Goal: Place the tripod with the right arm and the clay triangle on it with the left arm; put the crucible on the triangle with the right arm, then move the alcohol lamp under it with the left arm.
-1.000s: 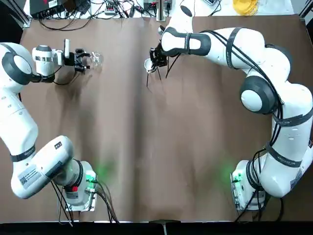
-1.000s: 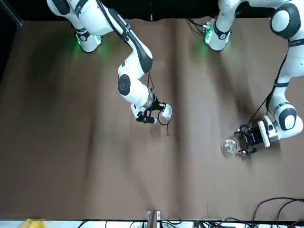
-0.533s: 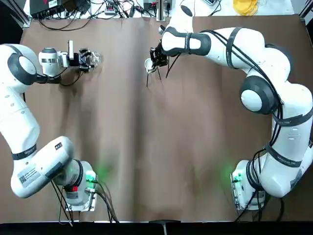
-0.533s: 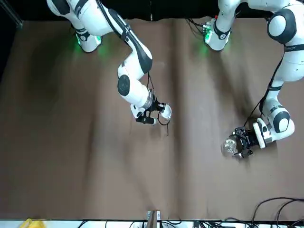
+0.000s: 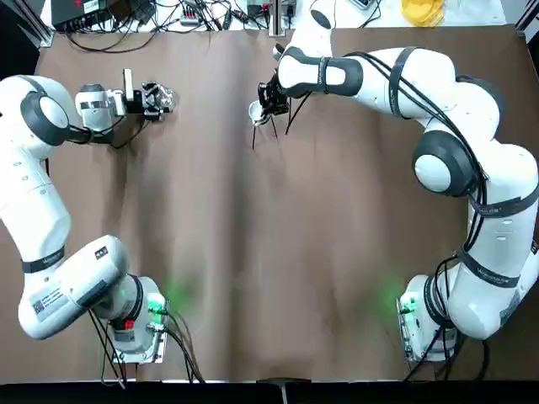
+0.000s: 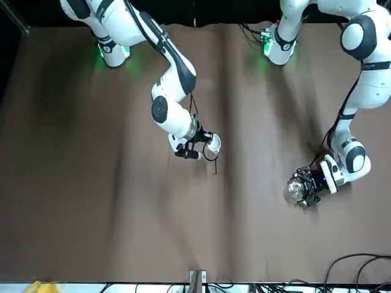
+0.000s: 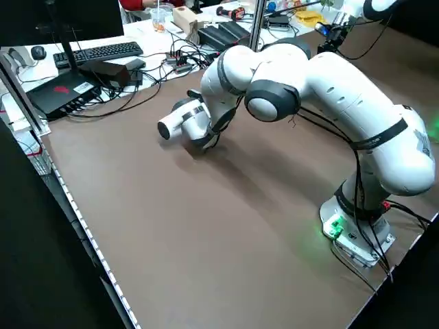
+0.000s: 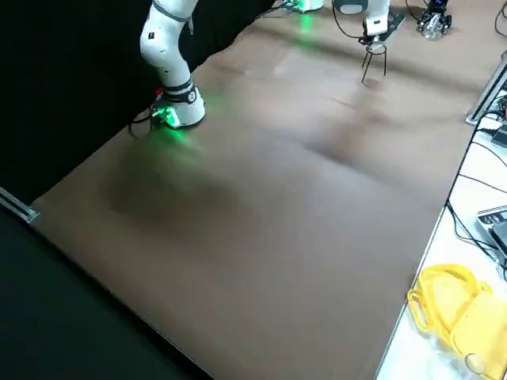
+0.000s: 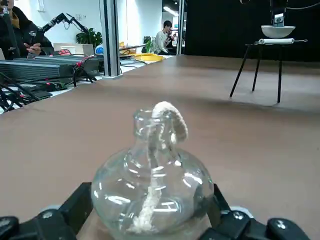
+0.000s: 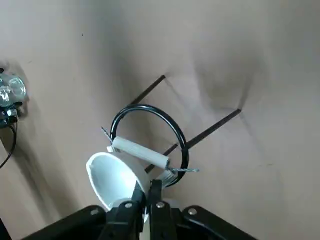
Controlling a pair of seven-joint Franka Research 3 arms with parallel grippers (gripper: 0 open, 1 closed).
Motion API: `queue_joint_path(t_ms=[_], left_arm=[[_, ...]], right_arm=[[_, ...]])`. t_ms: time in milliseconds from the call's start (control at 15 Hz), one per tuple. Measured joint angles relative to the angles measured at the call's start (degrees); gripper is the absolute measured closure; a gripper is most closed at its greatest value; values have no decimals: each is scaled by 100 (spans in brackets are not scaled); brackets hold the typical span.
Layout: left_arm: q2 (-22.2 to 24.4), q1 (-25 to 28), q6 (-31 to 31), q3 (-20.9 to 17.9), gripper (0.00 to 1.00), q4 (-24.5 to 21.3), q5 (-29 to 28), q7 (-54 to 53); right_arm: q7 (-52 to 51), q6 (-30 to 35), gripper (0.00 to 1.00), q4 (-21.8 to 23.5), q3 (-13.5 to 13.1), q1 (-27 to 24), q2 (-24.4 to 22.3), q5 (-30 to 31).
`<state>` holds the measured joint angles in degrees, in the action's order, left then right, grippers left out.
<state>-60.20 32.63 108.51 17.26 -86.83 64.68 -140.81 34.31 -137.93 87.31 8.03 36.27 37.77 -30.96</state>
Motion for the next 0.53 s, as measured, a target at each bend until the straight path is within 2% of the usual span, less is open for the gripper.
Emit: queue_joint_path(t_ms=[200, 267, 467, 533], left_arm=[[-13, -59, 24, -8, 0, 0, 37, -31], [-13, -86, 24, -8, 0, 1, 41, -130], [-14, -169, 24, -18, 0, 2, 57, -423], [-14, -190, 24, -18, 0, 2, 58, -452]], right_arm=[[-2, 0, 93, 0, 0, 0, 3, 0], [-5, 0, 89, 0, 0, 0, 3, 1], [-6, 0, 88, 0, 0, 0, 3, 1], [-8, 0, 84, 0, 0, 0, 3, 1]])
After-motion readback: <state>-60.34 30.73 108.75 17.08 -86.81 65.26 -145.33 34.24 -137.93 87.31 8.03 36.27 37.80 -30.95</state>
